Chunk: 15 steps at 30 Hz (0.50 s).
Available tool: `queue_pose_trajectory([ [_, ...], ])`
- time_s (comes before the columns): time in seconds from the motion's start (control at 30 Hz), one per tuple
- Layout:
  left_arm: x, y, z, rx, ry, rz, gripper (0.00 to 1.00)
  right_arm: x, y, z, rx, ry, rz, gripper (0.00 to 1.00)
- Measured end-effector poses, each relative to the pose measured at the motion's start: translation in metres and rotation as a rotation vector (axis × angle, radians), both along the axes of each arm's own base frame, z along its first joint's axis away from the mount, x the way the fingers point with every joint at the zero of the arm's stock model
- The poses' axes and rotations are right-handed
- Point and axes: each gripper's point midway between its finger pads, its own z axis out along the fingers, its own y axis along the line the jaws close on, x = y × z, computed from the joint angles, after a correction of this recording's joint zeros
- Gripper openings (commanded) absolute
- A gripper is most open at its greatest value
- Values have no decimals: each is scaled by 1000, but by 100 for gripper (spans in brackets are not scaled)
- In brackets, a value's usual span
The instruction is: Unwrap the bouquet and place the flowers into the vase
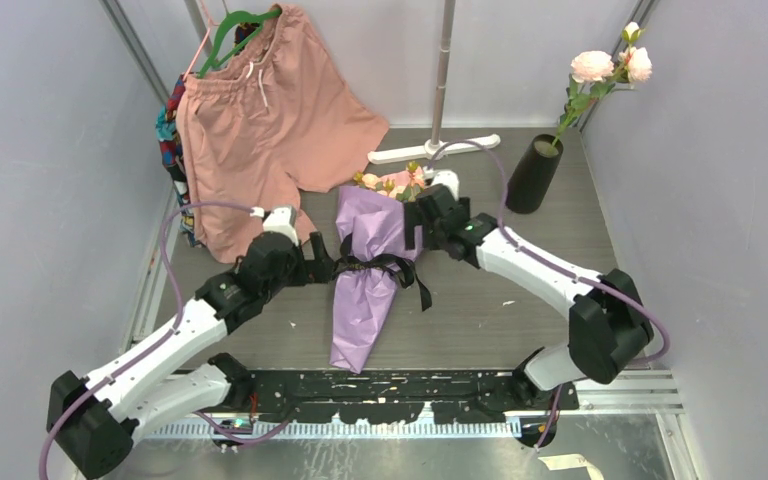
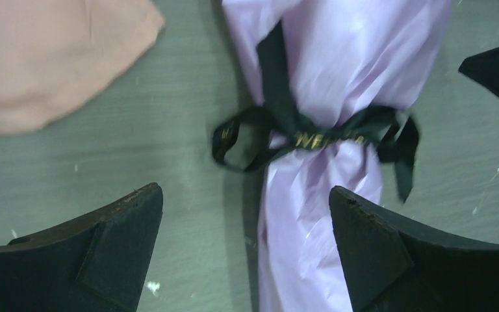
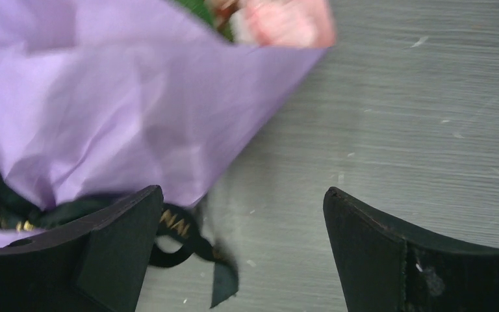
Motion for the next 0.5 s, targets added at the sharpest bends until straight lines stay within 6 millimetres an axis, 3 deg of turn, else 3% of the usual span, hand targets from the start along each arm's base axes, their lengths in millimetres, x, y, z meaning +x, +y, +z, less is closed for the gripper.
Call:
queue_pose_trajectory([
  [0.13, -25, 11, -41, -3, 78, -3, 97, -26, 41, -17, -52, 27, 125, 95],
  [0.27, -33, 13, -54, -14, 111, 1, 93, -50, 67, -32, -101, 50, 212, 86],
  [0.5, -27, 4, -65, -12, 150, 2, 91, -51, 63, -33, -108, 37, 169, 88],
])
